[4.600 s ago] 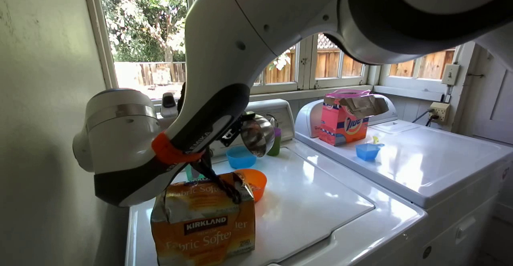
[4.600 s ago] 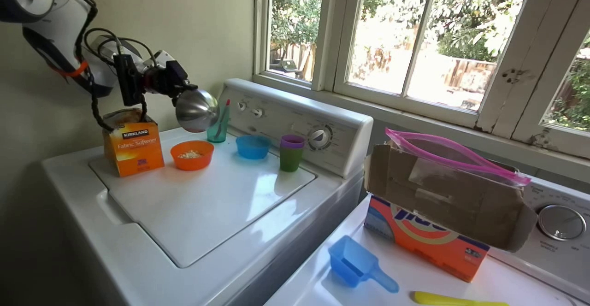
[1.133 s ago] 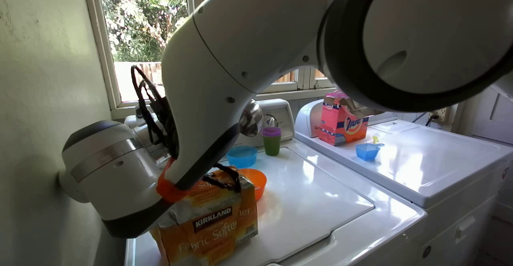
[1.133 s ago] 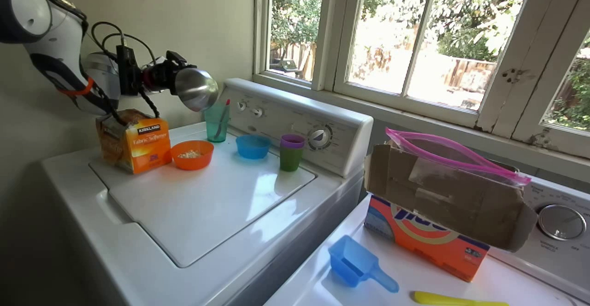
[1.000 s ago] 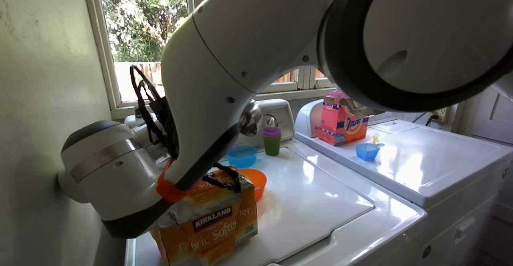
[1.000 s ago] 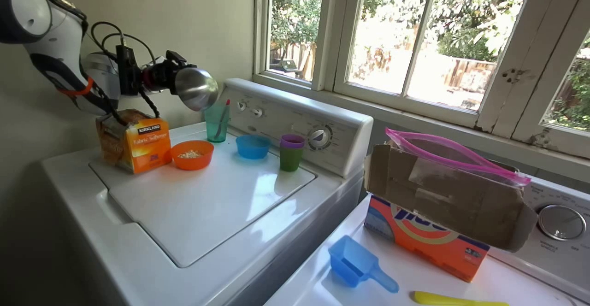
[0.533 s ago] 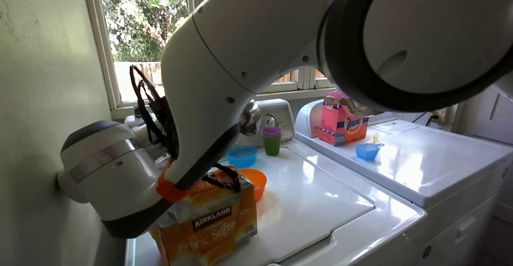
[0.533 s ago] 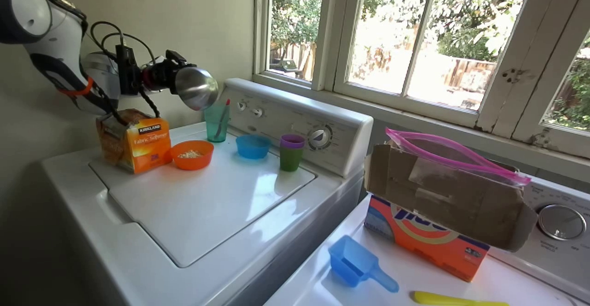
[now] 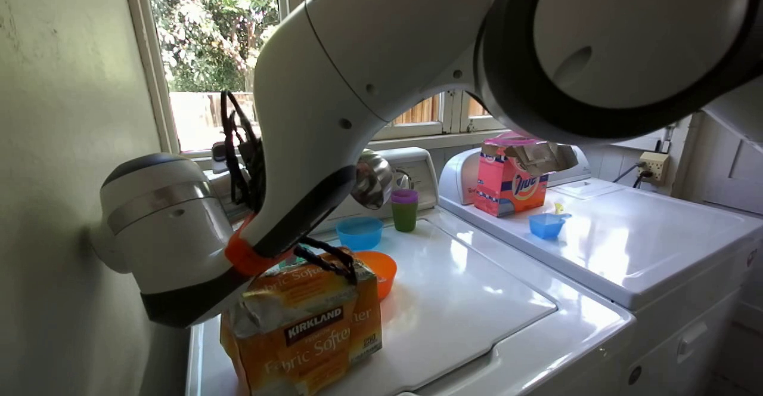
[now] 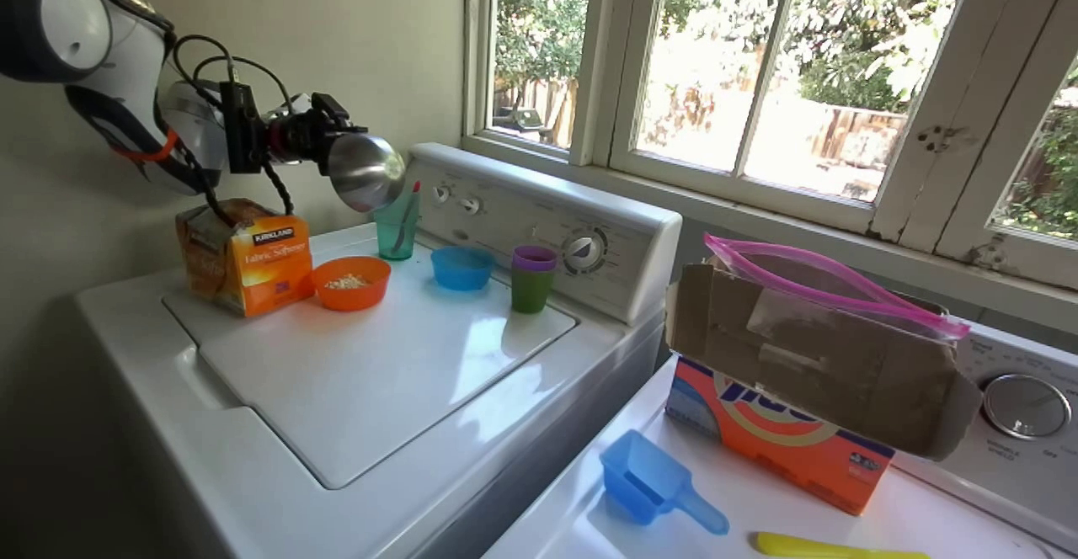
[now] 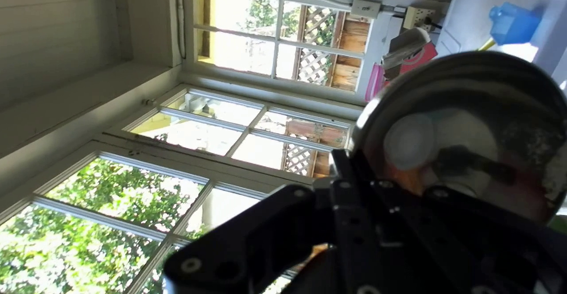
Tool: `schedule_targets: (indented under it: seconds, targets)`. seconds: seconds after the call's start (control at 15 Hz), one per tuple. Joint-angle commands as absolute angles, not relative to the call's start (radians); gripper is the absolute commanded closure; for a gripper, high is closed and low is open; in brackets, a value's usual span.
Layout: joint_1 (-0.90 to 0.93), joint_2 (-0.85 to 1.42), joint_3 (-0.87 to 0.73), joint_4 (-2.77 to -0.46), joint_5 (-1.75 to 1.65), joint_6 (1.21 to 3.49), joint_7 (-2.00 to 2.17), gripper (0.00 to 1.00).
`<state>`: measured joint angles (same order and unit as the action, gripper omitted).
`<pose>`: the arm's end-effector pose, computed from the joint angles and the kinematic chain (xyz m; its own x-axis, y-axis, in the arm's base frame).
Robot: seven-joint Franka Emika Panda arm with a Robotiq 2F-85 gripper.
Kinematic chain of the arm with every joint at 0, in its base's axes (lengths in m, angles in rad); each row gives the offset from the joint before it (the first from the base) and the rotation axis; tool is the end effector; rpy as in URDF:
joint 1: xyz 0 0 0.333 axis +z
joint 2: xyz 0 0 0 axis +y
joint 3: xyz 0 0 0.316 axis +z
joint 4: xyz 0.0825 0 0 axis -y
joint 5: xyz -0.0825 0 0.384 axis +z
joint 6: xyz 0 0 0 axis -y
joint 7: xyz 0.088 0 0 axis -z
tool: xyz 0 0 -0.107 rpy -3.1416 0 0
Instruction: Pour the contents in the silver bowl into the orange bowl
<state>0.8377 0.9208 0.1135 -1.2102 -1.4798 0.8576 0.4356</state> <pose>0.5146 0.4367 0.3053 0.9678 0.2274 -0.1081 0.0524 0.2381 0.9698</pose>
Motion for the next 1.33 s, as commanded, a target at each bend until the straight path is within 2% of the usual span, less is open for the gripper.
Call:
schedule_targets:
  seconds: [0.0,0.33,0.87,1.27]
  targets:
    - [0.794,0.876,0.154,-1.22,-1.385,0.881,0.539,0.99]
    - [0.704,0.764,0.215,-1.311,-1.224,0.969,0.749,0.99]
    - [0.533,0.505,0.264,-1.632,-1.079,1.327,1.119,0.99]
    - [0.457,0.309,0.288,-1.889,-1.097,1.605,1.349,0.99]
